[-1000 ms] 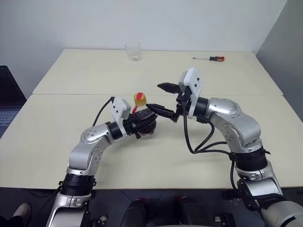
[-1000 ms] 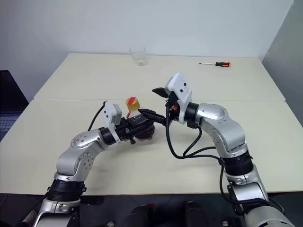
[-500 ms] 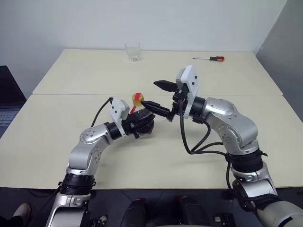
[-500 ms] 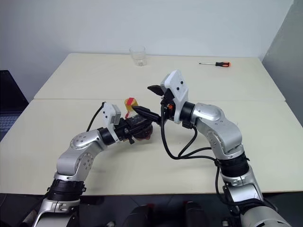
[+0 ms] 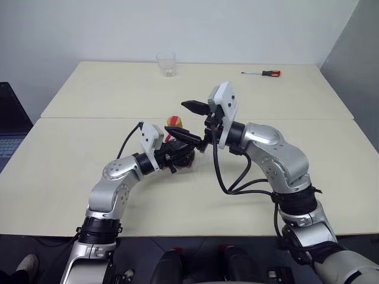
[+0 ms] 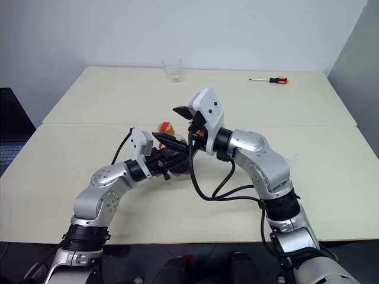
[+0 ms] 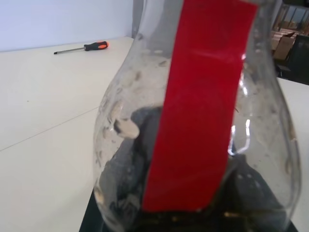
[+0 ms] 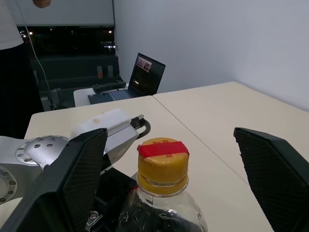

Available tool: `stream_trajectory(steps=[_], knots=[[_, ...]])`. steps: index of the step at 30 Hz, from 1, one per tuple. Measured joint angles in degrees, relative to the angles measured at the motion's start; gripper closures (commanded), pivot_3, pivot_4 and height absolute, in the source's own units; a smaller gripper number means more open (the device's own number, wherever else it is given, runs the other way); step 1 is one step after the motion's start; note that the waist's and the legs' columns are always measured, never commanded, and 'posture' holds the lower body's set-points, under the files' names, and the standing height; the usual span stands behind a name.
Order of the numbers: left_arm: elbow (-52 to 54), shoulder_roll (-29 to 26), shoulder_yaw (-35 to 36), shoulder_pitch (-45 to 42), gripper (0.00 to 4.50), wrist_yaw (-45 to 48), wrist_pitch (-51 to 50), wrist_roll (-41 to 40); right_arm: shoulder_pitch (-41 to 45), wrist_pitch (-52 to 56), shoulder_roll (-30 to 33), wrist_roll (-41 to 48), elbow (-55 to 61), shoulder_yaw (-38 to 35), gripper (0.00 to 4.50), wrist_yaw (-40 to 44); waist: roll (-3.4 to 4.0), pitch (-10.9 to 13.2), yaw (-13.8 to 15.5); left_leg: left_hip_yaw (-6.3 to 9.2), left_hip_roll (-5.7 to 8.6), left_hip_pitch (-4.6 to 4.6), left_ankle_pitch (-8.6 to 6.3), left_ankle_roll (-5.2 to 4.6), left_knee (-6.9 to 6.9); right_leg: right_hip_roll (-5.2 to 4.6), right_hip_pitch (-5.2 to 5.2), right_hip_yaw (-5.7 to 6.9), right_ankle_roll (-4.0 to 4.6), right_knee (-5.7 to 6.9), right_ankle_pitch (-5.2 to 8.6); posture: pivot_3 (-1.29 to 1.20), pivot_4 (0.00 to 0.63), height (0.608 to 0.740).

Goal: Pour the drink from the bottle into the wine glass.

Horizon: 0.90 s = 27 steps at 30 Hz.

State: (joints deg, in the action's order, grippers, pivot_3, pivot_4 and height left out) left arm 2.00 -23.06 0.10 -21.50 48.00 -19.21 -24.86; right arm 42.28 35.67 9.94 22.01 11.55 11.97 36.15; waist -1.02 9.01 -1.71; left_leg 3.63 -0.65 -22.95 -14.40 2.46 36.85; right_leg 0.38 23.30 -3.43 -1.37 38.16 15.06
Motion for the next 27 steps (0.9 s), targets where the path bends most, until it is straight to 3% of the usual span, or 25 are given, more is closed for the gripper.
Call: stream_trajectory(steps=[27], knots=[[0.76, 0.3, -0.89, -0.13, 3.03, 0.13, -0.43, 0.0, 1.59, -5.35, -2.23, -4.53, -6.77, 0.53, 0.04, -0.08, 0.0, 0.0, -0.01, 0.01, 0.0, 0.0, 0.0, 0.0, 0.0, 0.0, 0.0, 0.01, 0.0, 0.01, 0.0, 0.0, 0.15, 0.74]])
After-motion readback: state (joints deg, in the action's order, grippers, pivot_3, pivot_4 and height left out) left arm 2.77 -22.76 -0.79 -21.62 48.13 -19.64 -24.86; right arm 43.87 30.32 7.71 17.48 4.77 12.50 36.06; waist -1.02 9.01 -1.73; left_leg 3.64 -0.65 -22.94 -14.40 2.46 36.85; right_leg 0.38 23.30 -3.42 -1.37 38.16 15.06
